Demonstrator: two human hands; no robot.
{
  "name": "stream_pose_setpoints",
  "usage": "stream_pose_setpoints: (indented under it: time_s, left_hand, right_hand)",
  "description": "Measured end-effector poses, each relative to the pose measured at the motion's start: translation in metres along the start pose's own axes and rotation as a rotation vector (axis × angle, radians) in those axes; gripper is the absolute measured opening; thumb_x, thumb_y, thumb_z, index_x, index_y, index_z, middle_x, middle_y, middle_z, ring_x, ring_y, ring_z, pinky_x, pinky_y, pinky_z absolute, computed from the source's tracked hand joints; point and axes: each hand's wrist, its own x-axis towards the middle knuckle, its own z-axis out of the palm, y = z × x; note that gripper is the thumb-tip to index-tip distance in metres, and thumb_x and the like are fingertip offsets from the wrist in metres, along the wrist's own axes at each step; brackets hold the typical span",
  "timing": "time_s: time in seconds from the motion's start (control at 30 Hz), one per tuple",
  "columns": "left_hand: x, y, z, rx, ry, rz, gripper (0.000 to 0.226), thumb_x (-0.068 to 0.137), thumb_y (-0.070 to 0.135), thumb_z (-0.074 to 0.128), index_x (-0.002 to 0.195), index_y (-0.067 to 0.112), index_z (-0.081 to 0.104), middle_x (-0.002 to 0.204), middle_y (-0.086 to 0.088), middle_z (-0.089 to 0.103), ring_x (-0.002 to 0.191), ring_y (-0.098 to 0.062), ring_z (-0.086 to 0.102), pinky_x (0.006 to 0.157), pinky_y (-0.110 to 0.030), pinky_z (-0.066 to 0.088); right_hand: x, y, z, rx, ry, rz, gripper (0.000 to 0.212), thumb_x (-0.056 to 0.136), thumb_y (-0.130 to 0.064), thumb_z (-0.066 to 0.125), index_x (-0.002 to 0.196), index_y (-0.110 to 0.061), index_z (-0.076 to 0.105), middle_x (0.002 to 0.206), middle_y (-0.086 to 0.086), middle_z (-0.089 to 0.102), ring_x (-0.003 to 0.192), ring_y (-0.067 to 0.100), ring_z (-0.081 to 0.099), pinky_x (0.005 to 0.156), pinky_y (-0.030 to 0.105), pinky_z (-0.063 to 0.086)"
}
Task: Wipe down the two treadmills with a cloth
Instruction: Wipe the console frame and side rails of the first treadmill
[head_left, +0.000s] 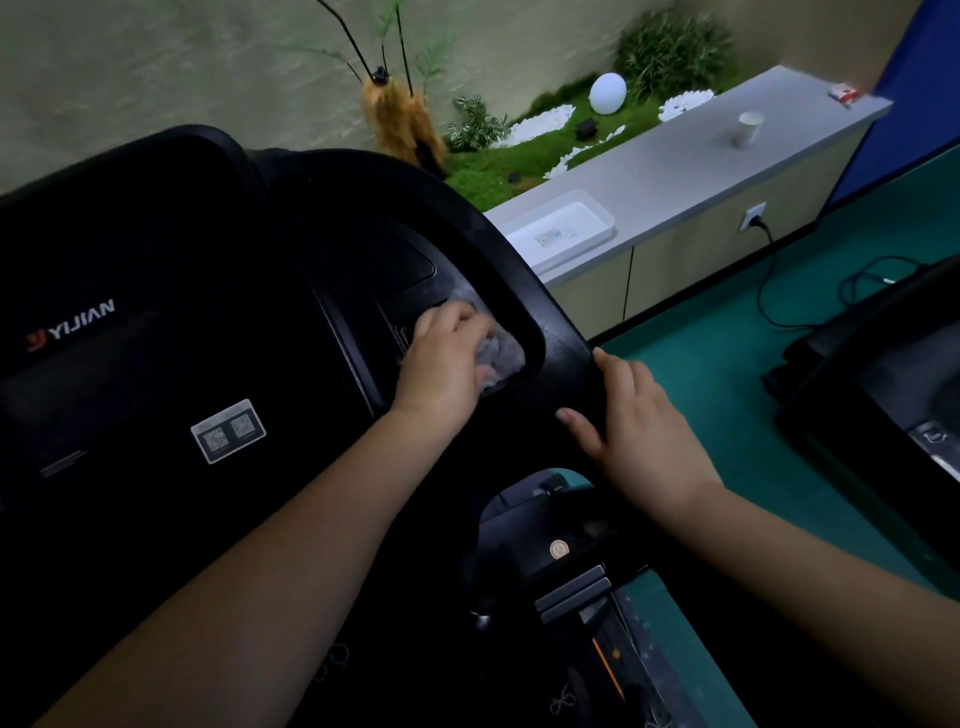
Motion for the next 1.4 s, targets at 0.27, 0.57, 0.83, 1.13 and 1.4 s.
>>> stream_pose_setpoints:
  time_s: [0.27, 0.57, 0.83, 1.13, 1.4]
  left_hand:
    - [0.014, -0.032, -0.036, 0.095, 0.011, -0.088, 0.030, 0.075, 0.012, 0.056, 0.103, 0.018, 0.066, 0.109, -0.013, 0.054, 0.105, -0.034, 0.050, 0.089, -0.040, 0.046]
    - [0.100, -0.030, -0.039, -0.022, 0.391, -0.108, 0.044, 0.089, 0.016, 0.048, 0.132, 0.010, 0.056, 0.144, -0.018, 0.043, 0.137, -0.037, 0.033, 0.116, -0.036, 0.020]
    - [0.072, -0.001, -0.004, 0.066, 0.138, 0.434, 0.028, 0.087, 0.029, 0.058, 0.112, 0.025, 0.070, 0.117, -0.008, 0.061, 0.111, -0.031, 0.054, 0.094, -0.038, 0.044]
    - [0.121, -0.070, -0.100, 0.294, 0.367, -0.182, 0.045, 0.099, 0.042, 0.039, 0.130, 0.013, 0.053, 0.132, -0.019, 0.049, 0.122, -0.037, 0.045, 0.100, -0.041, 0.034]
    - [0.091, -0.087, -0.142, 0.678, 0.083, -0.251, 0.045, 0.083, 0.019, 0.068, 0.124, 0.008, 0.056, 0.120, -0.028, 0.050, 0.114, -0.046, 0.044, 0.090, -0.046, 0.042]
  right_hand:
    - [0.000, -0.001, -0.001, 0.003, 0.006, -0.003, 0.071, 0.091, -0.054, 0.048, 0.145, -0.015, 0.026, 0.129, 0.007, 0.044, 0.115, 0.027, 0.049, 0.091, 0.041, 0.046]
    - [-0.001, -0.002, -0.001, -0.008, 0.016, 0.000, 0.070, 0.090, -0.056, 0.046, 0.145, -0.016, 0.028, 0.128, 0.005, 0.044, 0.114, 0.025, 0.051, 0.090, 0.038, 0.046]
    - [0.001, -0.002, -0.002, -0.002, 0.009, 0.001, 0.070, 0.090, -0.054, 0.049, 0.144, -0.015, 0.030, 0.126, 0.006, 0.046, 0.114, 0.026, 0.050, 0.090, 0.039, 0.046]
    - [-0.001, -0.004, -0.003, 0.012, 0.004, 0.008, 0.071, 0.088, -0.057, 0.046, 0.144, -0.016, 0.029, 0.126, 0.005, 0.046, 0.115, 0.026, 0.050, 0.093, 0.039, 0.046]
    - [-0.001, -0.004, -0.003, 0.020, 0.012, 0.009, 0.069, 0.089, -0.052, 0.052, 0.144, -0.016, 0.031, 0.127, 0.006, 0.046, 0.115, 0.027, 0.051, 0.090, 0.038, 0.045]
